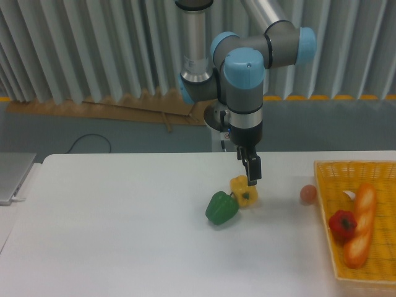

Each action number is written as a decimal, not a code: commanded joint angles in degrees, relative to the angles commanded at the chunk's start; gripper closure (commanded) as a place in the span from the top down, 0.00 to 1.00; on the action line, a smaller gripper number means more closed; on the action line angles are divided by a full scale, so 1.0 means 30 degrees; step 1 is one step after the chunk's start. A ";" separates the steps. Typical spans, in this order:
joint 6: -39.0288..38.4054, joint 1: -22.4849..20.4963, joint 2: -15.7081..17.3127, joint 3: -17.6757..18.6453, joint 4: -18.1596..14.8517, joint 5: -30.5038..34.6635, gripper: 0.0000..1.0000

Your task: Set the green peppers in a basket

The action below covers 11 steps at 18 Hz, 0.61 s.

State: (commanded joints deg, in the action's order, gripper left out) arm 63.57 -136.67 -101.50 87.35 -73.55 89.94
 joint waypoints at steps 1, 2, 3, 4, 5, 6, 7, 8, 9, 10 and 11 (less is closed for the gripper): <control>0.0399 -0.0001 0.0023 -0.0025 -0.0004 0.0079 1.00; 0.1128 -0.0001 0.0052 0.0004 -0.0033 0.0109 1.00; 0.2208 -0.0117 0.0053 -0.0025 -0.0150 0.0138 1.00; 0.3756 -0.0147 0.0111 0.0004 -0.0180 0.0255 1.00; 0.5686 -0.0176 0.0111 0.0091 -0.0325 0.0546 1.00; 0.7388 -0.0205 0.0140 0.0150 -0.0443 0.0984 1.00; 0.8333 -0.0235 0.0141 0.0064 -0.0560 0.1365 1.00; 0.8690 -0.0322 0.0141 0.0092 -0.0822 0.1543 1.00; 0.9303 -0.0410 0.0170 -0.0053 -0.1202 0.1806 1.00; 1.0498 -0.0411 0.0170 -0.0054 -0.1496 0.2273 1.00; 1.1264 -0.0324 0.0228 -0.0083 -0.1615 0.2857 1.00</control>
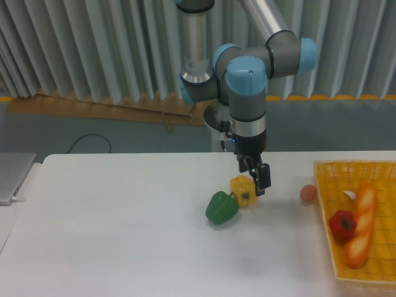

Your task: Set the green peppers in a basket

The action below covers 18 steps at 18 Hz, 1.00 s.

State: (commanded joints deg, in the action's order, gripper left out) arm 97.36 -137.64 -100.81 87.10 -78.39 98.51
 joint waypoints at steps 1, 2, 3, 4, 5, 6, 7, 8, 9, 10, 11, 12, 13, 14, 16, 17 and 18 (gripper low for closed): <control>0.0008 0.0030 0.0088 -0.0087 -0.0059 0.0209 1.00; 0.0008 0.0001 0.0088 -0.0088 -0.0089 0.0240 1.00; 0.0066 -0.0057 0.0117 -0.0001 -0.0089 0.0211 1.00; 0.0182 -0.0087 0.0118 0.0000 -0.0089 0.0153 1.00; -0.0020 -0.0058 0.0176 0.0000 -0.0060 0.0094 1.00; -0.0341 -0.0029 0.0205 0.0000 -0.0060 0.0065 1.00; -0.1156 0.0030 0.0235 0.0000 -0.0031 0.0006 1.00; -0.2150 0.0030 0.0235 -0.0029 -0.0031 -0.0255 1.00; -0.2914 0.0088 0.0206 -0.0030 -0.0001 -0.0606 1.00; -0.3154 0.0060 0.0206 -0.0030 -0.0001 -0.0812 1.00; -0.3301 0.0059 0.0206 -0.0001 0.0057 -0.0843 1.00; -0.3361 0.0059 0.0206 -0.0029 0.0057 -0.0844 1.00; -0.3448 0.0059 0.0206 -0.0059 0.0086 -0.0902 1.00; -0.3449 0.0059 0.0235 -0.0059 0.0087 -0.0960 1.00; -0.3450 0.0059 0.0206 -0.0059 0.0087 -0.1049 1.00; -0.3449 0.0059 0.0235 -0.0088 0.0087 -0.1049 1.00; -0.3478 0.0088 0.0235 -0.0117 0.0087 -0.1020 1.00</control>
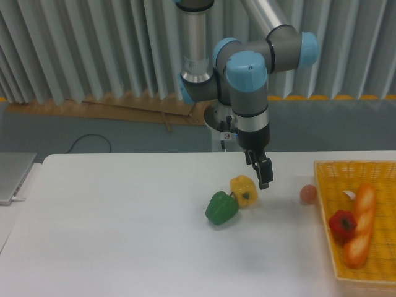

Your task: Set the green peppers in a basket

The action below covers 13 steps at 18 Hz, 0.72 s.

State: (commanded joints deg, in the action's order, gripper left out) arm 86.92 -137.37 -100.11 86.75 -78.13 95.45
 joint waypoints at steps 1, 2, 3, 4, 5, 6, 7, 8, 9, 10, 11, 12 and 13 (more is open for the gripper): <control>0.0029 0.0000 -0.0029 -0.0029 0.0000 0.0174 1.00; 0.0029 0.0029 -0.0029 -0.0175 0.0000 0.0205 1.00; 0.0087 0.0030 -0.0058 -0.0321 -0.0029 0.0176 1.00; 0.0117 0.0030 -0.0059 -0.0410 -0.0029 0.0176 1.00; 0.0117 0.0030 -0.0059 -0.0468 -0.0058 0.0176 1.00; 0.0204 0.0030 -0.0030 -0.0498 -0.0117 0.0176 1.00; 0.0234 0.0030 -0.0029 -0.0498 -0.0146 0.0118 1.00; 0.0263 0.0030 -0.0029 -0.0498 -0.0146 0.0117 1.00; 0.0263 0.0030 -0.0029 -0.0498 -0.0175 0.0088 1.00; 0.0263 0.0117 -0.0058 -0.0498 -0.0205 0.0088 1.00; 0.0263 0.0175 -0.0030 -0.0440 -0.0205 0.0088 1.00; 0.0263 0.0176 -0.0029 -0.0411 -0.0234 0.0059 1.00; 0.0263 0.0234 -0.0029 -0.0410 -0.0292 0.0059 1.00</control>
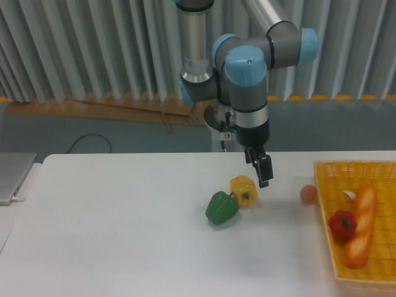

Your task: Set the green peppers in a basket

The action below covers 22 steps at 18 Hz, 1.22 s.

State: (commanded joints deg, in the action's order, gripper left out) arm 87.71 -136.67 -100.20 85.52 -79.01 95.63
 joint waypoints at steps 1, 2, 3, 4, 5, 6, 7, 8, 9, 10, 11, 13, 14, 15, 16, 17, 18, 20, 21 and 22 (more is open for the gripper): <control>0.0000 0.0059 0.0000 -0.0029 -0.0001 0.0000 1.00; 0.0000 0.0088 0.0029 0.0000 -0.0001 0.0058 1.00; 0.0000 0.0088 0.0000 0.0000 -0.0001 0.0059 1.00; -0.0348 0.0117 0.0000 0.0000 -0.0001 0.0059 1.00; -0.1077 0.0118 -0.0029 0.0087 0.0086 0.0001 1.00; -0.2505 0.0205 -0.0087 0.0088 0.0116 -0.0058 1.00; -0.3680 0.0467 -0.0146 0.0088 0.0175 -0.0088 1.00; -0.4358 0.0556 -0.0175 0.0117 0.0204 -0.0146 1.00; -0.4597 0.0557 -0.0176 0.0088 0.0262 -0.0408 1.00; -0.5238 0.0528 -0.0205 0.0117 0.0553 -0.0961 1.00; -0.6636 0.0528 -0.0234 0.0204 0.1020 -0.1489 1.00; -0.8492 0.0557 -0.0293 0.0380 0.2046 -0.1641 1.00; -0.8322 0.0499 -0.0293 0.0555 0.2166 -0.1670 1.00; -0.8204 0.0470 -0.0322 0.0760 0.2283 -0.1670 1.00; -0.8116 0.0411 -0.0525 0.0762 0.2430 -0.1670 1.00; -0.7999 0.0382 -0.0788 0.0762 0.2518 -0.1612 1.00; -0.7824 0.0323 -0.0936 0.0791 0.2548 -0.1611 1.00; -0.6570 0.0119 -0.1142 0.1024 0.2636 -0.1524 1.00; -0.6186 0.0031 -0.1317 0.1199 0.2868 -0.1465 1.00; -0.6153 0.0001 -0.1347 0.1375 0.3074 -0.1407 1.00</control>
State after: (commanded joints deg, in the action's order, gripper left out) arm 69.26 -136.67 -104.24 89.64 -69.79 91.40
